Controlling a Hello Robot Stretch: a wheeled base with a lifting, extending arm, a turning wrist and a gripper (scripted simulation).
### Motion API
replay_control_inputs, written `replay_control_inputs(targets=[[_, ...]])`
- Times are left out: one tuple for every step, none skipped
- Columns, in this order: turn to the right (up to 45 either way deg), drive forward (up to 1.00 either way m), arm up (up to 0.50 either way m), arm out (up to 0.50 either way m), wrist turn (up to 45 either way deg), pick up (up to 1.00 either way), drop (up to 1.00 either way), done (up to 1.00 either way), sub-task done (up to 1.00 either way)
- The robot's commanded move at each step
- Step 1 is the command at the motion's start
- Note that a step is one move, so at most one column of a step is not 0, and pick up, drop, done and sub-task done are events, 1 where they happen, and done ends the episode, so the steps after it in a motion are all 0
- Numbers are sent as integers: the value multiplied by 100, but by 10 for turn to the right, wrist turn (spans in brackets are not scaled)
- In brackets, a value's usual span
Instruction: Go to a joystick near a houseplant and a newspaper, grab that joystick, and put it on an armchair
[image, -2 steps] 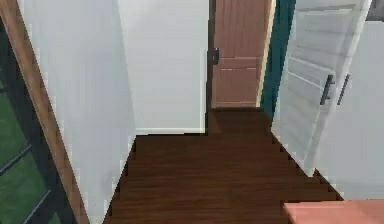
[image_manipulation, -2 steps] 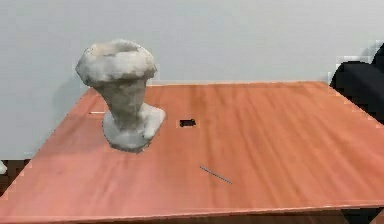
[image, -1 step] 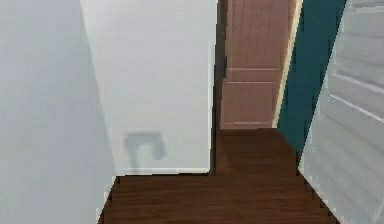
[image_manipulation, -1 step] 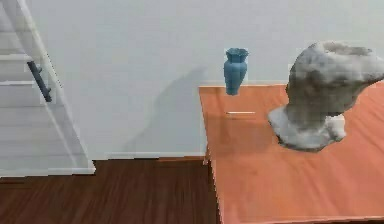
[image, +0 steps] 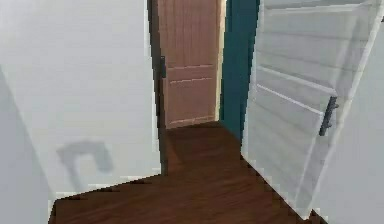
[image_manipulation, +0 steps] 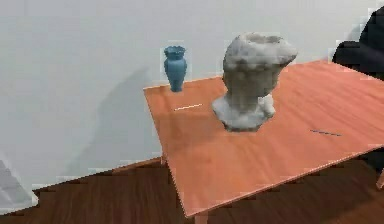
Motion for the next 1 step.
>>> replay_control_inputs(targets=[[0,100,0,0,0,0,0,0,0]])
